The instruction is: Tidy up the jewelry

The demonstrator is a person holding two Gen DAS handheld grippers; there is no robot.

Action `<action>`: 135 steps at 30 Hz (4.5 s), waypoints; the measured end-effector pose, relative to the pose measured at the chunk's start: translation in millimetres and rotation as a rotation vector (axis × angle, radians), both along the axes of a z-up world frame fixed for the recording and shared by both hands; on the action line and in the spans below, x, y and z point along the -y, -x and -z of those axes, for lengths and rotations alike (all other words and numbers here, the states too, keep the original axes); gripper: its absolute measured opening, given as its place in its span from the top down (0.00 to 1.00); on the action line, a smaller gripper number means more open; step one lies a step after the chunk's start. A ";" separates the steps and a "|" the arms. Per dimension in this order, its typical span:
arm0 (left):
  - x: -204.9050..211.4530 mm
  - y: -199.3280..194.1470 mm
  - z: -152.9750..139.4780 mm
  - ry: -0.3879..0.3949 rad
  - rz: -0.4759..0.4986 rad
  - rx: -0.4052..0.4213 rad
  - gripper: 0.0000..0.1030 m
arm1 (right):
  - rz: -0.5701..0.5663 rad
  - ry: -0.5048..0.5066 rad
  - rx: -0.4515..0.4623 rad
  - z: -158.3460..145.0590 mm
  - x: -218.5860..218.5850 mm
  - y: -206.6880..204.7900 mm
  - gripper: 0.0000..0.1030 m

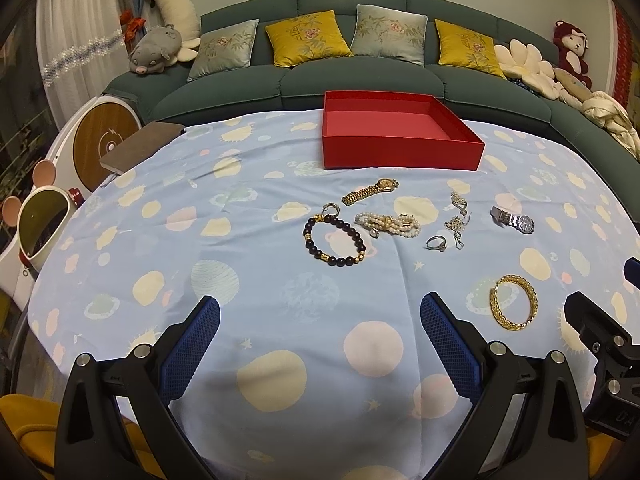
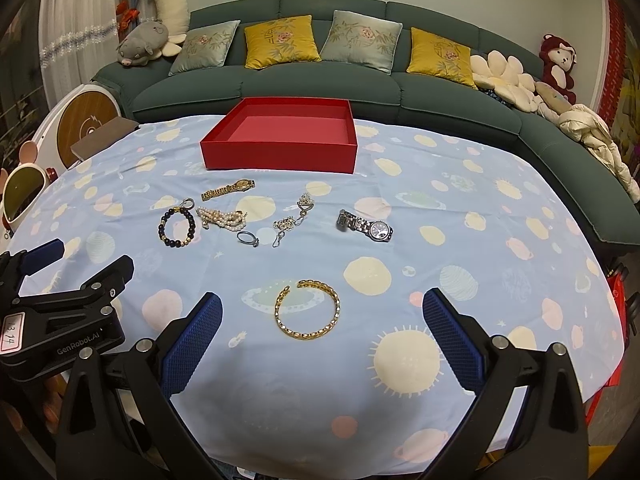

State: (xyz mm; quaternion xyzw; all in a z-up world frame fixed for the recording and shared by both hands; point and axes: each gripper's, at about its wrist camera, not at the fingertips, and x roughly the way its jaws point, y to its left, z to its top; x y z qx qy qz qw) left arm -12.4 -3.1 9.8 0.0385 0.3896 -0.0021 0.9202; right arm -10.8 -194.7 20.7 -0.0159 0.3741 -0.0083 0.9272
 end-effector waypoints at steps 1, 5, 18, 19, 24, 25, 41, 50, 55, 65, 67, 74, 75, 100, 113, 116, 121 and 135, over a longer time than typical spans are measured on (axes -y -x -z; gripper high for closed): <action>-0.7 -0.1 0.1 0.004 0.000 -0.005 0.05 | 0.001 0.001 0.001 0.1 0.0 -0.1 0.05; -3.3 -1.2 0.7 0.016 -0.003 -0.018 0.05 | 0.001 0.001 0.000 0.1 -0.1 0.0 0.05; -4.3 -2.0 1.1 0.013 -0.001 -0.020 0.05 | 0.001 0.003 0.002 0.3 -2.4 0.9 0.05; -4.2 -1.8 1.0 0.013 0.000 -0.020 0.05 | 0.000 0.004 0.002 0.3 -2.4 0.8 0.05; -4.1 -1.9 0.8 0.010 -0.002 -0.019 0.05 | 0.000 0.005 0.003 0.2 -2.6 1.1 0.05; -4.1 -1.9 0.8 0.011 -0.001 -0.019 0.05 | 0.001 0.004 0.002 0.4 -2.4 0.9 0.05; -4.1 -1.8 0.6 0.007 -0.003 -0.017 0.05 | 0.001 0.004 0.002 0.5 -2.3 1.0 0.05; -3.8 -2.3 0.3 0.005 -0.003 -0.016 0.05 | 0.000 0.004 0.002 0.7 -2.3 1.0 0.05; -6.6 -4.1 -0.4 0.008 -0.013 -0.017 0.05 | 0.002 0.006 0.000 1.4 -3.1 0.9 0.05; -25.8 -15.6 8.1 0.002 -0.061 0.013 0.05 | -0.001 0.000 -0.025 24.8 4.3 -7.5 0.05; -30.7 -22.3 14.7 0.003 -0.061 0.007 0.05 | -0.001 0.006 -0.037 32.3 4.5 -12.0 0.05; -47.9 -45.8 28.7 0.064 -0.097 -0.034 0.05 | -0.020 -0.017 -0.096 54.8 0.9 -30.2 0.05; -49.0 -48.4 29.4 0.077 -0.097 -0.040 0.05 | -0.023 -0.023 -0.102 57.8 0.4 -33.0 0.05; -37.9 -79.2 43.3 0.099 -0.052 -0.080 0.05 | -0.062 -0.058 -0.153 81.8 2.2 -55.6 0.47; -38.6 -111.9 55.7 0.101 -0.073 -0.114 0.28 | -0.061 -0.100 -0.138 71.1 6.3 -56.9 0.47; -36.8 -118.9 64.9 0.110 -0.062 -0.156 0.42 | -0.055 -0.108 -0.136 69.7 8.9 -57.3 0.47; -28.7 -120.4 68.4 0.054 -0.060 -0.135 0.44 | -0.053 -0.112 -0.132 67.7 10.8 -57.9 0.47; -20.6 -111.2 61.6 0.115 0.051 -0.128 0.95 | -0.072 -0.100 -0.116 62.9 5.3 -56.2 0.47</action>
